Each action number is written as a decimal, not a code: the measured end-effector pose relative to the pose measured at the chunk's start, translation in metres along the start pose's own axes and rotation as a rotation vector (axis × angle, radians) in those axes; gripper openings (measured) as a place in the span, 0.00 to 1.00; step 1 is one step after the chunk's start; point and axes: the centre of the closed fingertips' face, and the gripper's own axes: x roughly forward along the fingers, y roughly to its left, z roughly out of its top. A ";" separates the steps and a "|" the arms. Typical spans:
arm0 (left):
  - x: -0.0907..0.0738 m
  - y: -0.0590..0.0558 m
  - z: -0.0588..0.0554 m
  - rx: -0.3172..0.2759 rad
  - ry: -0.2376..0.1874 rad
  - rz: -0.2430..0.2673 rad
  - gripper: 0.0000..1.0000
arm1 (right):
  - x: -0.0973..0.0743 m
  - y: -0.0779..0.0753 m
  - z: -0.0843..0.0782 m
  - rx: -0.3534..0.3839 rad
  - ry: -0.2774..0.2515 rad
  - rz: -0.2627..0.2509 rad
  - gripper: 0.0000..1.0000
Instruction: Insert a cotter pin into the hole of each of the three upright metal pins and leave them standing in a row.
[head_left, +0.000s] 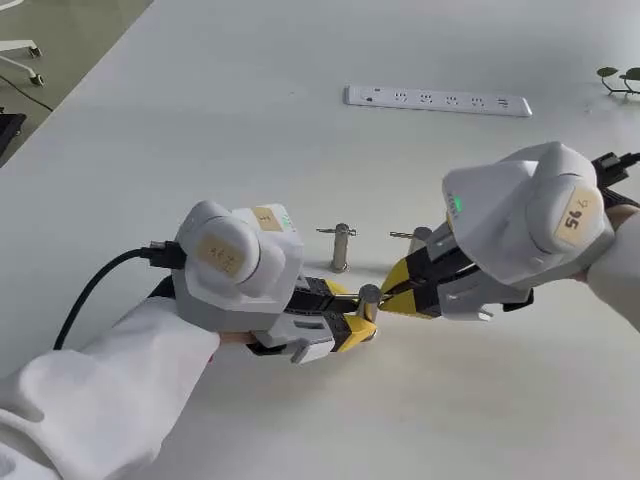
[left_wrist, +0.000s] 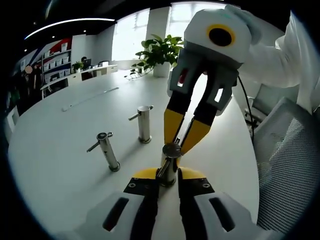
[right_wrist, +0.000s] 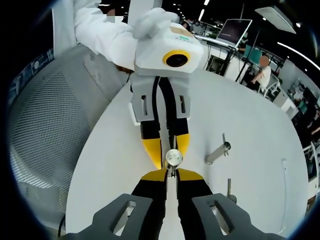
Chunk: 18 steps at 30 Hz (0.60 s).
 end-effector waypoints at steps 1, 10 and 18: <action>0.000 0.000 0.000 -0.001 -0.002 0.000 0.13 | 0.000 -0.001 -0.001 0.002 0.000 -0.002 0.05; -0.009 0.005 0.002 0.029 -0.014 0.037 0.48 | -0.001 -0.005 0.000 0.118 -0.070 -0.044 0.18; -0.026 -0.010 0.008 -0.104 -0.098 -0.059 0.90 | 0.004 -0.001 0.006 0.238 -0.169 -0.069 0.23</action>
